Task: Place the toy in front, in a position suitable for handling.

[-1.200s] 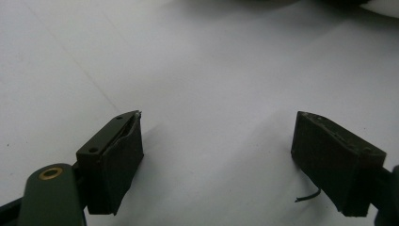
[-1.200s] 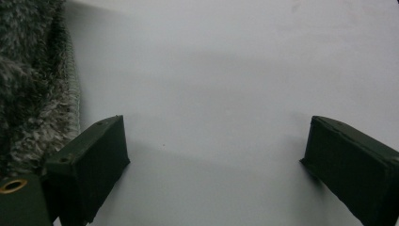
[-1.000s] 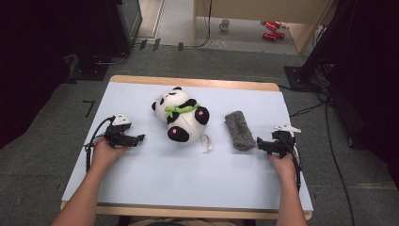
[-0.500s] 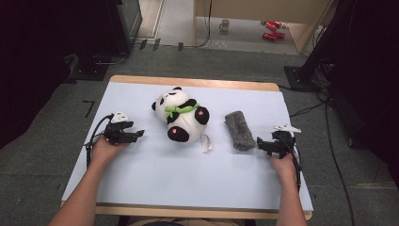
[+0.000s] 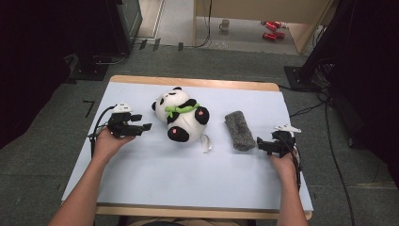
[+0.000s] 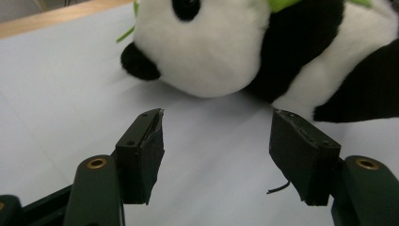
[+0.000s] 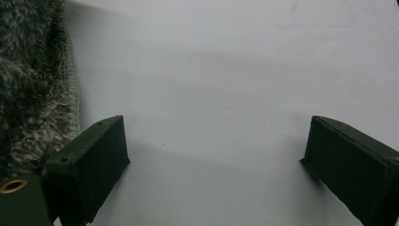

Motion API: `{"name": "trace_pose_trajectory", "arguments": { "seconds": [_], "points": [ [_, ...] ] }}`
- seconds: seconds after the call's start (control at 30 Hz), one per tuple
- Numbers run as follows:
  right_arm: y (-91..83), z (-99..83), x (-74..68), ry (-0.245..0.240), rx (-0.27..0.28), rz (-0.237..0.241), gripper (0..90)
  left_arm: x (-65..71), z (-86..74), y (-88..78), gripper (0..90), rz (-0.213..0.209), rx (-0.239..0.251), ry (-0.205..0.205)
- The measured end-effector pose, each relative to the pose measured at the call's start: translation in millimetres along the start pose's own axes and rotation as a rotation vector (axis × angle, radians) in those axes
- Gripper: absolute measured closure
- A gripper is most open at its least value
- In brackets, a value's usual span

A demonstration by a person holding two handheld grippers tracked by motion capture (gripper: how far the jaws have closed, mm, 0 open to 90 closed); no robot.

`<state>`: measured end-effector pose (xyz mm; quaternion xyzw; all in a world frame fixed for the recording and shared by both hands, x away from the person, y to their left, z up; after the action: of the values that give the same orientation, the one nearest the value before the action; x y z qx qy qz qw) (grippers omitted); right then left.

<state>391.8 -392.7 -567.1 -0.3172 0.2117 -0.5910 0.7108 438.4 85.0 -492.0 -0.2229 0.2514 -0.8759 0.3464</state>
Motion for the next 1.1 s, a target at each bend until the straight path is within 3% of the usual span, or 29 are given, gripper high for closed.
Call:
{"name": "trace_pose_trajectory", "arguments": {
  "seconds": [0.13, 0.23, 0.33, 0.37, 0.6, 0.7, 0.8, 0.9, 1.1],
  "points": [
    [-0.5, -0.3, -0.2, 0.005, -0.001, -0.006, 5.9, 6.6, 10.0, 0.0, 36.0, -0.021, 0.018, 0.016],
    [-2.4, -1.9, -1.2, 0.007, -0.002, -0.002, 5.9, 13.2, 21.6, 1.2, 35.9, -0.042, 0.014, 0.058],
    [-4.6, -4.0, -2.2, 0.003, -0.001, 0.003, 6.0, 18.1, 29.0, 0.3, 36.5, -0.066, 0.026, 0.060],
    [-5.7, -5.0, -2.6, 0.004, -0.002, -0.001, 6.1, 21.9, 34.8, 1.6, 36.6, -0.073, 0.021, 0.081],
    [-7.0, -6.2, -3.8, 0.005, 0.002, -0.009, 6.2, 27.2, 50.4, 8.0, 37.3, -0.118, -0.003, 0.105],
    [-7.3, -6.5, -4.1, 0.006, 0.003, -0.008, 6.2, 38.1, 67.5, 7.2, 37.8, -0.157, 0.021, 0.127],
    [-7.3, -6.6, -3.9, 0.006, 0.002, -0.008, 6.2, 45.0, 74.0, 12.5, 36.8, -0.179, 0.007, 0.158],
    [-7.3, -6.6, -4.0, 0.005, 0.002, -0.008, 6.2, 47.6, 74.0, 24.5, 35.3, -0.205, -0.009, 0.160],
    [-7.3, -6.7, -4.1, 0.006, 0.001, -0.009, 6.2, 47.5, 57.1, 46.2, 34.2, -0.182, -0.064, 0.186]
  ]
}}
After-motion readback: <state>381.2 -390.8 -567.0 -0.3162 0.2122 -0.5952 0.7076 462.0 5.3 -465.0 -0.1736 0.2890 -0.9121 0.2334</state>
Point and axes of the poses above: each handheld gripper's, and its own axes: y roughly forward along the jaws, z roughly out of its top, x roughly to its right, the point moved 9 cm from there along y, roughly forward along the jaws, and after that the axes turned 8 degrees about -y, right-handed, at the moved point
